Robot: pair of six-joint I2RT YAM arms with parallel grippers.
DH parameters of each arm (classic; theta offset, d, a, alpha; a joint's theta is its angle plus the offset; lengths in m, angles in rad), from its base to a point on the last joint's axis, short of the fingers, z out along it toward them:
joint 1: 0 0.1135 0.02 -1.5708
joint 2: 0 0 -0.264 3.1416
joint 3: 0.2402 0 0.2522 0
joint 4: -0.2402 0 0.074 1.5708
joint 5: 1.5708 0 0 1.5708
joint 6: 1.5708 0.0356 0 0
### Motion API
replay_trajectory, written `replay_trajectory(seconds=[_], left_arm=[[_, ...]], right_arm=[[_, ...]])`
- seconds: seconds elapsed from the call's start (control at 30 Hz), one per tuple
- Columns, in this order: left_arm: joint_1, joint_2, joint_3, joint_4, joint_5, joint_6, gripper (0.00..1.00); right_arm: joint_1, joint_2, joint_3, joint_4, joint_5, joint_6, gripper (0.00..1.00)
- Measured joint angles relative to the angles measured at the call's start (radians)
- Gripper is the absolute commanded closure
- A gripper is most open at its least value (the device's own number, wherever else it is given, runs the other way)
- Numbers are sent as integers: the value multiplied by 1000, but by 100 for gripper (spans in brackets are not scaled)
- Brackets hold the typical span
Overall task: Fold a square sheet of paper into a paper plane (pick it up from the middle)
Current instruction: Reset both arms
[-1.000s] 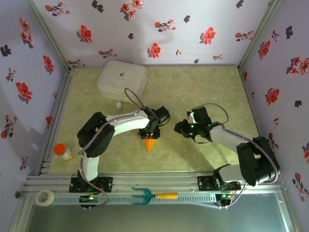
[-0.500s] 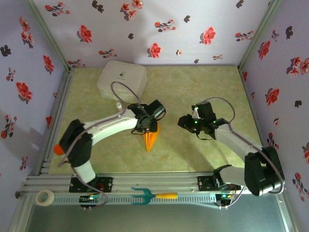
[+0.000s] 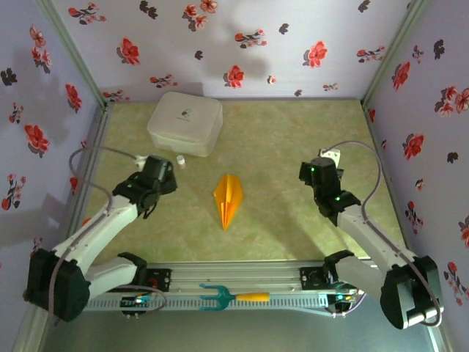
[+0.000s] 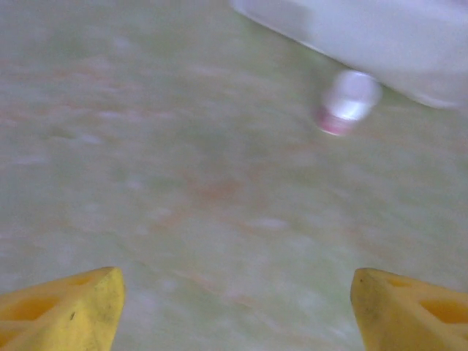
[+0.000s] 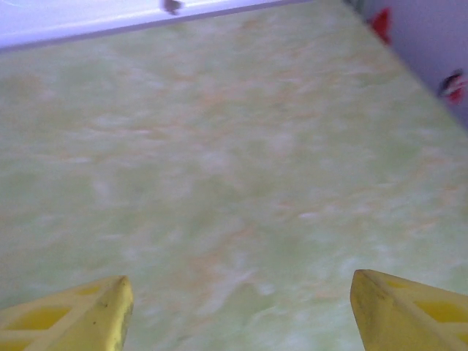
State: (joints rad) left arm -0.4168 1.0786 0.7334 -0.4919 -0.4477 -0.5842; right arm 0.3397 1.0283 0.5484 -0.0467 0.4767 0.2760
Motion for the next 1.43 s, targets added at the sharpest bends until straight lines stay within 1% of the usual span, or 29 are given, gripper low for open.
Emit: replay_trajectory(seconds=[0.07, 0.13, 0.2, 0.27, 0.33, 0.37, 0.5, 0.57, 0.63, 0.67, 0.7, 0.73, 0.83, 0.9, 0.97, 1.13, 1.43], left_arm=[[88, -20, -50, 68, -10, 51, 12], [164, -14, -87, 151, -22, 118, 12], [219, 6, -110, 233, -24, 181, 11], [256, 42, -120, 302, -24, 233, 11], [280, 84, -139, 404, -25, 289, 11], [286, 102, -153, 458, -24, 316, 10], [294, 193, -225, 681, -23, 432, 10], [299, 243, -260, 797, -17, 476, 9], [309, 283, -293, 900, 8, 505, 9], [317, 294, -306, 947, 27, 514, 9], [330, 305, -320, 1001, 53, 518, 9], [349, 321, -333, 1065, 86, 521, 9], [396, 415, -365, 1265, 160, 520, 8], [408, 455, -380, 1304, 197, 520, 7], [412, 462, -383, 1313, 216, 516, 0], [415, 462, -380, 1365, 232, 513, 0], [415, 462, -380, 1375, 240, 513, 0]], right_arm=[[-26, 56, -55, 79, 49, -54, 20], [-61, 128, -68, 135, 55, -106, 21], [-87, 195, -69, 216, 53, -141, 21], [-108, 265, -76, 322, 42, -172, 21], [-134, 336, -87, 430, -2, -192, 21], [-143, 360, -88, 458, -21, -204, 22], [-181, 434, -120, 656, -91, -249, 20], [-227, 455, -153, 745, -150, -243, 21], [-285, 509, -202, 897, -202, -234, 19], [-301, 528, -216, 925, -214, -230, 20], [-311, 534, -227, 922, -225, -224, 9], [-314, 533, -228, 911, -227, -216, 1], [-314, 535, -200, 914, -227, -200, 1], [-314, 535, -188, 919, -223, -193, 1], [-314, 535, -188, 926, -221, -189, 1], [-314, 535, -187, 925, -222, -190, 1], [-314, 535, -187, 925, -223, -189, 1]])
